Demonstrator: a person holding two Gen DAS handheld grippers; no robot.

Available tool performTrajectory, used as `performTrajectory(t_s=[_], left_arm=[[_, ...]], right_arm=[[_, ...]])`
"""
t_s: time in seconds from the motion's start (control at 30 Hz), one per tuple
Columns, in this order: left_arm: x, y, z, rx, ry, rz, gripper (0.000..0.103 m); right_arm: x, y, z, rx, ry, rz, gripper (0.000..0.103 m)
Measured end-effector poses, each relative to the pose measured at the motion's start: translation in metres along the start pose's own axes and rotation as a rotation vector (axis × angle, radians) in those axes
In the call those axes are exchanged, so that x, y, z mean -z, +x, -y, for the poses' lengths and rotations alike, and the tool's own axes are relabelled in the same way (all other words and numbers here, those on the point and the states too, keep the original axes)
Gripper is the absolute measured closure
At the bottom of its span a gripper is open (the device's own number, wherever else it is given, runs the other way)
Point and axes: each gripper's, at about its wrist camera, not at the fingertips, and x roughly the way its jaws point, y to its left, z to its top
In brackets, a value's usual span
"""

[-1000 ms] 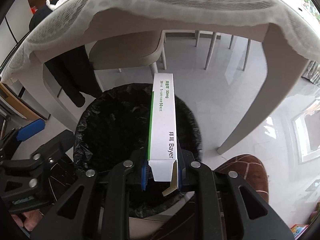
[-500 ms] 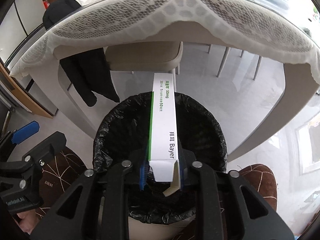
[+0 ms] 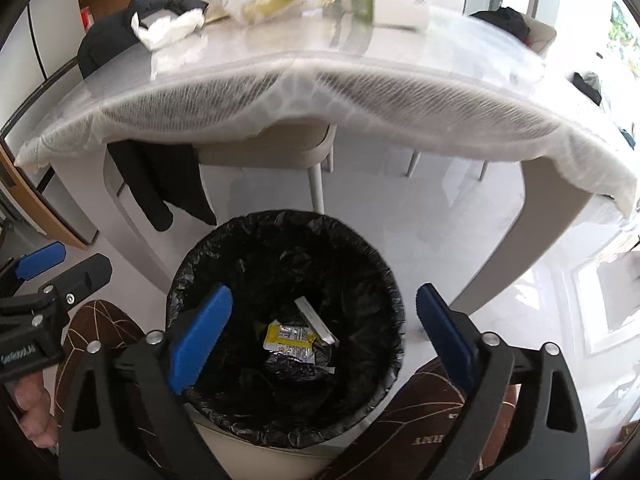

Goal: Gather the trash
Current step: 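Open the left gripper over the bin while the right releases the Bayer box, then move both grippers back over the table toward the remaining trash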

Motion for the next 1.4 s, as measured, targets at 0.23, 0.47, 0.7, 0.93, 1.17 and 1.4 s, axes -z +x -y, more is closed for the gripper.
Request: performTrajectory(t_s=[0.23,0.47,0.7,0.93,1.17,1.4], left_arm=[[-0.015,-0.026,0.012,0.025,0.011,0.034,0.006],[-0.033,-0.056,0.032,0.027,0.042,0.099,0.006],[-0.057,-0.075,0.048,0.025,0.047,0.133,0.006],[-0.094,-0.072,0.058,0.03,0.037,0.127,0.006],[-0.136,-0.056,0.065,0.034,0.032,0.108,0.006],[-0.176,-0.022,0.071,0.035,0.029,0.07,0.006]], right_arm=[[-0.013,-0.04,0.023,0.034,0.02,0.08,0.012],[-0.031,-0.073,0.044,0.056,0.039,0.146,0.012],[-0.051,-0.092,0.059,0.068,0.05,0.188,0.012],[-0.071,-0.093,0.071,0.071,0.061,0.196,0.012],[-0.098,-0.08,0.088,0.061,0.084,0.181,0.012],[-0.128,-0.054,0.104,0.062,0.1,0.155,0.013]])
